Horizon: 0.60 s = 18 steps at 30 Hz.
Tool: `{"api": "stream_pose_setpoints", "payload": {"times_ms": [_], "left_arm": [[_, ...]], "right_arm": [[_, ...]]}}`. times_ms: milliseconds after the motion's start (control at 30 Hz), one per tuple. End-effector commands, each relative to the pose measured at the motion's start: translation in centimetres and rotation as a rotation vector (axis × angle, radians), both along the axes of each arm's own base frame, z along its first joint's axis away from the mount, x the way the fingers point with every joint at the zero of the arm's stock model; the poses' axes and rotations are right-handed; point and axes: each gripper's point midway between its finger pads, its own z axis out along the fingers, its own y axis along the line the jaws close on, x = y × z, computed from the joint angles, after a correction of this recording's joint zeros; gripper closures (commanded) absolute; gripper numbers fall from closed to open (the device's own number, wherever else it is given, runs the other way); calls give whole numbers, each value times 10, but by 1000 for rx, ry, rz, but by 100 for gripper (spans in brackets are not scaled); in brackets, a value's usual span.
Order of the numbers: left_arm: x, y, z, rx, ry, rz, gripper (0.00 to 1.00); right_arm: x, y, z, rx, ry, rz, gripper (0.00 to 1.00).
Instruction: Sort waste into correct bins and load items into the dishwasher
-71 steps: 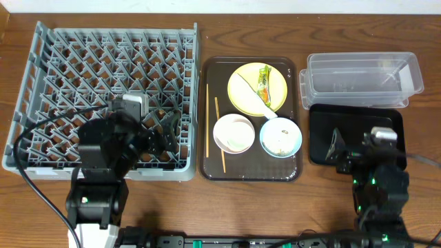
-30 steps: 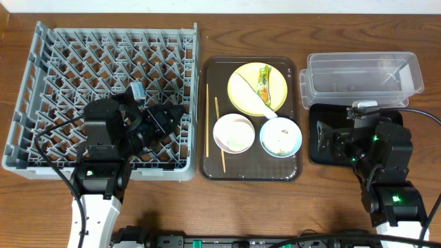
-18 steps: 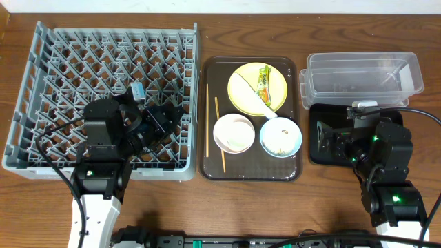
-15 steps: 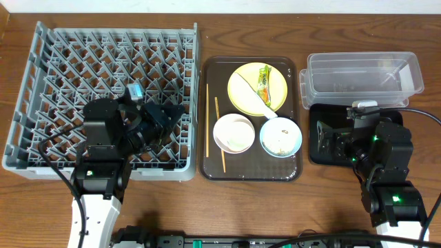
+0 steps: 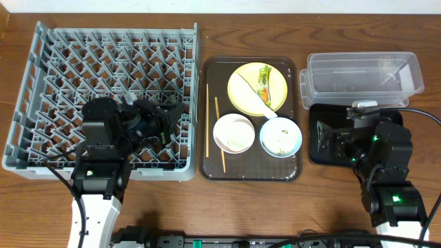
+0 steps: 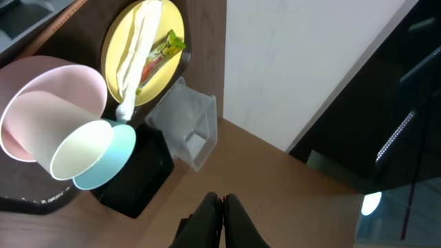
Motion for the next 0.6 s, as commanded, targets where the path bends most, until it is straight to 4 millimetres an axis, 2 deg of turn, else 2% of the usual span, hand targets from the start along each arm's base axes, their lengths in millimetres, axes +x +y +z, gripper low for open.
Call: {"api": "stream_pose_setpoints", "payload": {"times_ms": [0, 300, 567], "left_arm": [[4, 3, 10, -2, -19, 18, 93], [8, 3, 19, 220, -276, -90, 92], [8, 3, 19, 229, -284, -93, 93]], "right_arm": [[2, -1, 10, 4, -19, -3, 1], [2, -1, 10, 4, -19, -3, 1], [2, -1, 10, 4, -19, -3, 1]]}}
